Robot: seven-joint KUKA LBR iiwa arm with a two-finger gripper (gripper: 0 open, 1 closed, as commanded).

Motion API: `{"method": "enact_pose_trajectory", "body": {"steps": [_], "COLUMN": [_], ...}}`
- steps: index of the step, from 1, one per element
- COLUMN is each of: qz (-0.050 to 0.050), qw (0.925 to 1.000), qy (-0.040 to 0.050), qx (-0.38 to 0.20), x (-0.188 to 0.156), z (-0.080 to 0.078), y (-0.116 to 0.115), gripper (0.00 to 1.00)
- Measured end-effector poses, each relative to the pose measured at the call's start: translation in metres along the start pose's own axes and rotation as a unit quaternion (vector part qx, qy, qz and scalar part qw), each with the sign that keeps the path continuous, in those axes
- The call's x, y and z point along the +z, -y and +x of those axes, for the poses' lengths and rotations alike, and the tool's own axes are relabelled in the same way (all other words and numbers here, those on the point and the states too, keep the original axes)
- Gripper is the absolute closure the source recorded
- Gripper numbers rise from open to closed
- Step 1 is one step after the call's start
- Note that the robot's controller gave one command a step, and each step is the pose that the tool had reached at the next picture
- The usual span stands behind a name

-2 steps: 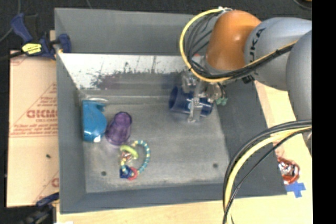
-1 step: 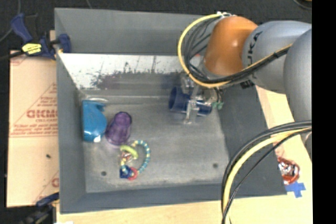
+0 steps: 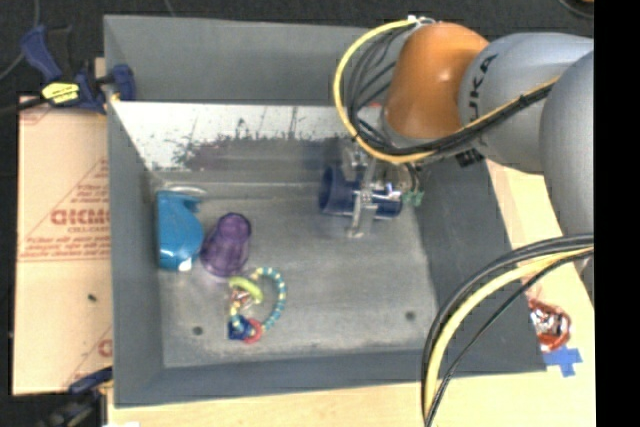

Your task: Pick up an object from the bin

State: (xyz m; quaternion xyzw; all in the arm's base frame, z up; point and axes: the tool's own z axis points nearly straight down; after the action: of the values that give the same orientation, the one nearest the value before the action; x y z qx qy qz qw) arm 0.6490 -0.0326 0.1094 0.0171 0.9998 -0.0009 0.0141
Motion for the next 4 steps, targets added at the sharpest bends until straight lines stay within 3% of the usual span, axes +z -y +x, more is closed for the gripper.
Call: {"method": "enact_pose_trajectory", "body": {"steps": [1,2,3,4], "qz": [0.000,0.000,0.001,0.001], "qw": [1.0000,0.9955,0.9950,0.9957], "qy": [-0.0001,-0.0014,0.0007,0.0015], "qx": [0.001,-0.095,-0.100,-0.093], "x": [0.000,-0.040,-0.047,-0.066], "z": [0.000,0.024,0.026,0.017], "y": [0.000,0.038,0.044,0.025], "gripper": [0.00,0.00,0.00,0.00]}}
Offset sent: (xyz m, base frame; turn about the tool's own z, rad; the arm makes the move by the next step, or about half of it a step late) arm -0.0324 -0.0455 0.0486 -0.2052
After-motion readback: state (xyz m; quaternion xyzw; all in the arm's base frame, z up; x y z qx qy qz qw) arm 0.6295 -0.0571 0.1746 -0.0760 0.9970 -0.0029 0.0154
